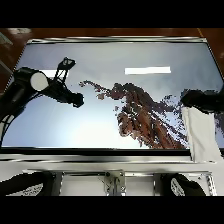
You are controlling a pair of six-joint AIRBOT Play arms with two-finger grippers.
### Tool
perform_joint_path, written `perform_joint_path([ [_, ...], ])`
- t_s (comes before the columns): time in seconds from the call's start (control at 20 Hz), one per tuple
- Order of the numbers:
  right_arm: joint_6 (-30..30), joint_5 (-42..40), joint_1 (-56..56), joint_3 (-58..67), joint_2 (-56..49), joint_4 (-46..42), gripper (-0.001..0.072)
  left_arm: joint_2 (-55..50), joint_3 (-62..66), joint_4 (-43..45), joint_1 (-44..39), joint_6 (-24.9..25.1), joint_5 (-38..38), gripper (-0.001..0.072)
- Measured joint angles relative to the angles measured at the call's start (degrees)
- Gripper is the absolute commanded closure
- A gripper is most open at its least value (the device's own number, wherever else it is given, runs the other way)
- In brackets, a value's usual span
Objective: Fold the shirts.
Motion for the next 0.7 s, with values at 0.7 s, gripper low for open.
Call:
perform_joint_path([
  [0.7,7.34,0.02,10.14,0.04,-3.21,-4.59,0.0121,-2.75,0.02,7.56,-1.2,-2.58,-3.67,0.0108],
])
